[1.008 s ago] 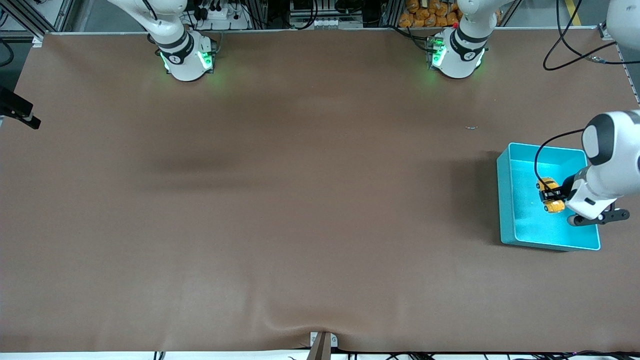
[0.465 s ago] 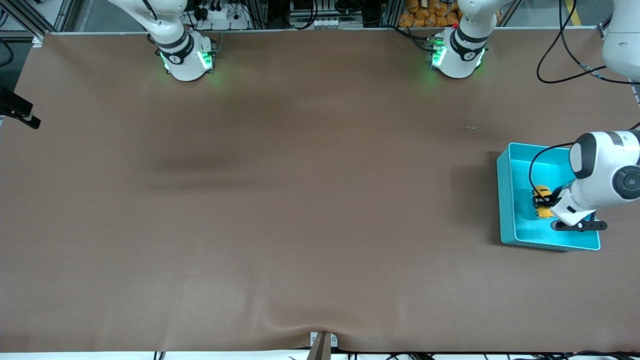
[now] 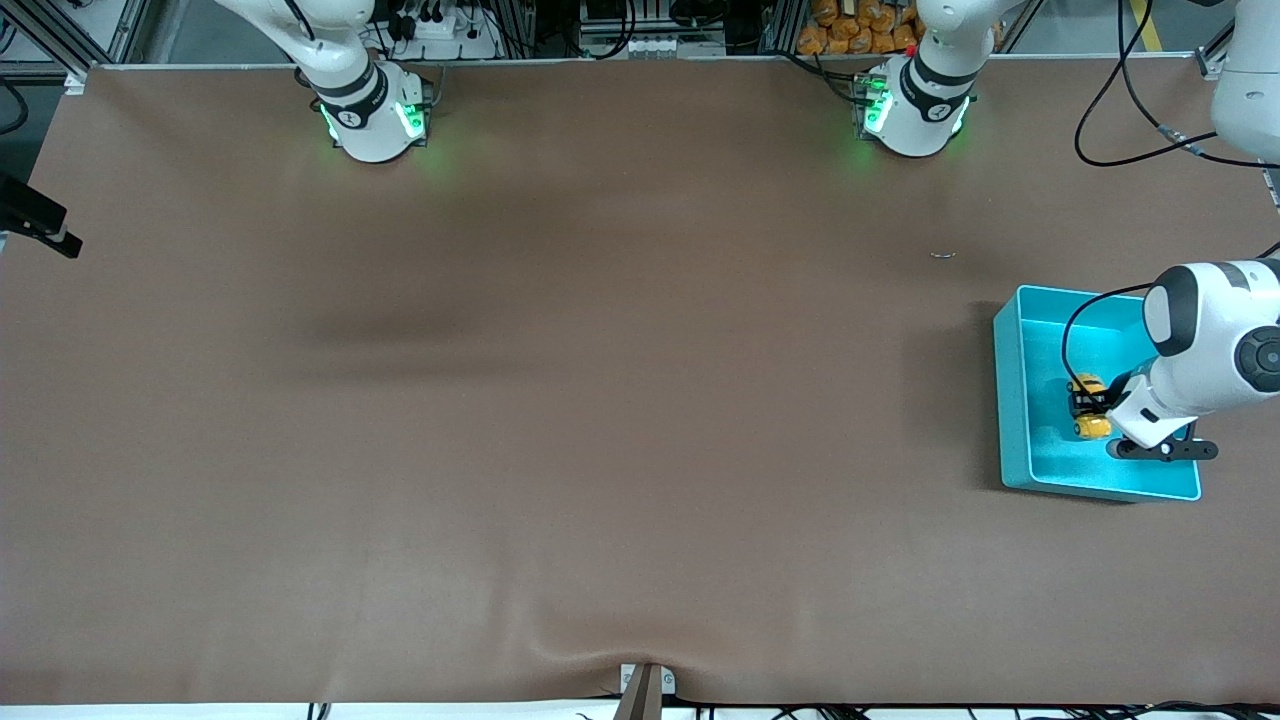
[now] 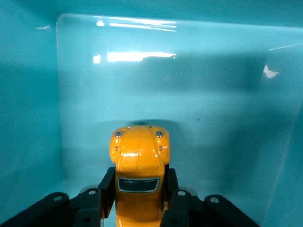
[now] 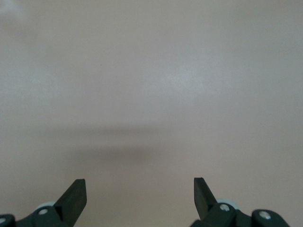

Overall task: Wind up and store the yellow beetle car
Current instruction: 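Lower the car into the teal bin and open the left gripper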

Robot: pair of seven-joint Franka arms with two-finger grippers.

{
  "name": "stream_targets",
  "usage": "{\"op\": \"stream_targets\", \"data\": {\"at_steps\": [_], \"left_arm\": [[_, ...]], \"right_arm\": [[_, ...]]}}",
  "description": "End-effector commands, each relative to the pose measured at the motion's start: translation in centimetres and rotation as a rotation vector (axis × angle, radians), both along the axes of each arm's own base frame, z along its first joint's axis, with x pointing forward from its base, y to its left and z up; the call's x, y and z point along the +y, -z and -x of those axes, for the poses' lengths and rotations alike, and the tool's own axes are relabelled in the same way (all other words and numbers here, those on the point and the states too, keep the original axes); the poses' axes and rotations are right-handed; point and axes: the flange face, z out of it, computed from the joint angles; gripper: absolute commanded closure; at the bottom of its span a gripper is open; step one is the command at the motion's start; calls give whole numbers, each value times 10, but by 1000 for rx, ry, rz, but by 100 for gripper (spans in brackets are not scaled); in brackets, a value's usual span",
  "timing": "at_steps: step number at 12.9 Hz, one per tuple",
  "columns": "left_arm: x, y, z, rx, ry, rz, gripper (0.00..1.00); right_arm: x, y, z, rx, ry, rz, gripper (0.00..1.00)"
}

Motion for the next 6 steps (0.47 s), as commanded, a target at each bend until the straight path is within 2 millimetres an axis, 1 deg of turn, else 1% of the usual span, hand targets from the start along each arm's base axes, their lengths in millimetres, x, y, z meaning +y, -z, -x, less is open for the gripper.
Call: {"op": "stream_targets", "data": {"at_steps": [1, 2, 3, 4, 6], "left_arm": [[-6, -12, -1, -18, 37, -20, 1], [-7, -15, -2, -18, 51, -21, 0], [-15, -22, -4, -20, 93, -17, 0], [-16, -36, -4, -17, 110, -28, 0], [-25, -76, -6, -21, 119, -49, 0]], "right_arm": [[0, -1, 2, 2, 5, -15, 0], [0, -1, 2, 2, 6, -15, 0], [0, -1, 2, 1, 6, -15, 0], [0, -1, 2, 2, 6, -15, 0], [0, -1, 2, 2, 6, -15, 0]]}}
